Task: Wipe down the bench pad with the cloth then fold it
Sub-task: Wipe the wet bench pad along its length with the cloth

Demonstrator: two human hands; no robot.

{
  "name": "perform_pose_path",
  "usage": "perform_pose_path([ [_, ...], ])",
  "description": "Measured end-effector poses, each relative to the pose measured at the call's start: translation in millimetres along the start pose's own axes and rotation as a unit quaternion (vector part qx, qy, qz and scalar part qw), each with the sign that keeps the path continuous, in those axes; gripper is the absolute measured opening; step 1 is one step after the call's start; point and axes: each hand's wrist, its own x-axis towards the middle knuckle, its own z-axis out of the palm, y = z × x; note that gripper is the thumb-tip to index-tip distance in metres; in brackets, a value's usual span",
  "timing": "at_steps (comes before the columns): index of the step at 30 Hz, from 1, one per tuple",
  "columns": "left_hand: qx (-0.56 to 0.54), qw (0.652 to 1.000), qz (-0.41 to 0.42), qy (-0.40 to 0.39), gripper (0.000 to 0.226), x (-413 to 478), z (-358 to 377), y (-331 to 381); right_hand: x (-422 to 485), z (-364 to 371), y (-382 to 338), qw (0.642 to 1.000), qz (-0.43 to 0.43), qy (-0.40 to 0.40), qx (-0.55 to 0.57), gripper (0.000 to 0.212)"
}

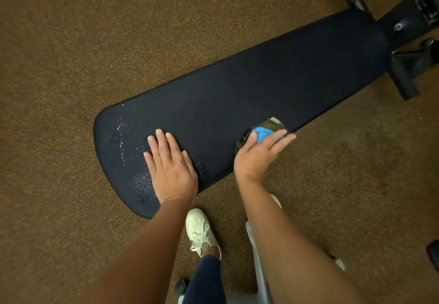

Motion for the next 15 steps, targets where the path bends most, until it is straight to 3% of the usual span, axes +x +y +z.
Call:
perform_pose_path([
  [4, 0.002, 1.0, -0.002, 0.002, 0.055, -0.3, -0.2, 1.3, -48.4, 8.0, -5.5, 0.993, 0.07, -0.047, 0.086, 0.076],
  [8, 0.0, 1.0, -0.001, 0.0, 0.055, -0.4, -1.2, 1.2, -19.5, 3.9, -16.7, 0.97, 0.181, 0.001, 0.159, 0.069],
  [12, 0.001, 1.0, 0.002, -0.005, 0.056, -0.2, -1.8, 1.2, 37.0, -10.2, -10.8, 0.97, 0.133, 0.105, 0.174, 0.059],
  [15, -0.001, 1.0, 0.0, -0.003, 0.056, -0.2, -1.4, 1.1, 53.4, -10.7, -2.2, 0.963, 0.148, 0.11, 0.197, 0.059],
])
